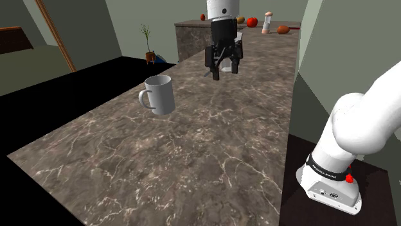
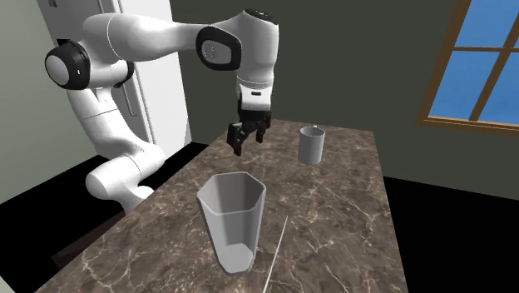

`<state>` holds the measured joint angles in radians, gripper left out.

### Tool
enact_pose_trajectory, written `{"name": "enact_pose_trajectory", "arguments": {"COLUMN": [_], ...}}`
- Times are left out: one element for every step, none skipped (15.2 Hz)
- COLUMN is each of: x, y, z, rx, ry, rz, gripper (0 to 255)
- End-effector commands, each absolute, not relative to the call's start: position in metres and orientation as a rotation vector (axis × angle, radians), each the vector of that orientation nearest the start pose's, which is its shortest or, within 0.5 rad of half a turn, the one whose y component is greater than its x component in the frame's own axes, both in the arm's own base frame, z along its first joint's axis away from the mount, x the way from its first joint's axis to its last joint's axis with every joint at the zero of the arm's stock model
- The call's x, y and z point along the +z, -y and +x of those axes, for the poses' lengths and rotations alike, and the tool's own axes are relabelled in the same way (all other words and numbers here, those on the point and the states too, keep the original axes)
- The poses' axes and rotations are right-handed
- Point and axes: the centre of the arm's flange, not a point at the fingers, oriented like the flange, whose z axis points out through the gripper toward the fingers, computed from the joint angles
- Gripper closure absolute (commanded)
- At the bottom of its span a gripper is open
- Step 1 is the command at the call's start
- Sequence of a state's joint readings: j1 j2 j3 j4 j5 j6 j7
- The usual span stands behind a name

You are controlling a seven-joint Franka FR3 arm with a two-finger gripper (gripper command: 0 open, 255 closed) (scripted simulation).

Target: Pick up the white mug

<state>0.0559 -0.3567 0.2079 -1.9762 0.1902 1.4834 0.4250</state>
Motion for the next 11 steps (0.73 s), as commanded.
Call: {"name": "enact_pose_trajectory", "arguments": {"x": [0.604,0.607,0.609,0.612,0.615,0.618,0.620,0.623,0.626,0.628,0.631], "y": [-0.165,-0.175,-0.185,-0.195,-0.205,-0.215,-0.224,-0.234,-0.244,-0.254,-0.263], "z": [0.424,0.432,0.441,0.449,0.458,0.467,0.475,0.484,0.493,0.501,0.510], "rx": [0.271,0.272,0.274,0.275,0.277,0.278,0.280,0.282,0.283,0.285,0.286], "ry": [-0.279,-0.282,-0.286,-0.290,-0.294,-0.298,-0.302,-0.306,-0.310,-0.314,-0.318], "rz": [-3.054,-3.054,-3.055,-3.055,-3.055,-3.056,-3.056,-3.056,-3.057,-3.057,-3.058], "gripper": [0,0,0,0,0,0,0,0,0,0,0]}}
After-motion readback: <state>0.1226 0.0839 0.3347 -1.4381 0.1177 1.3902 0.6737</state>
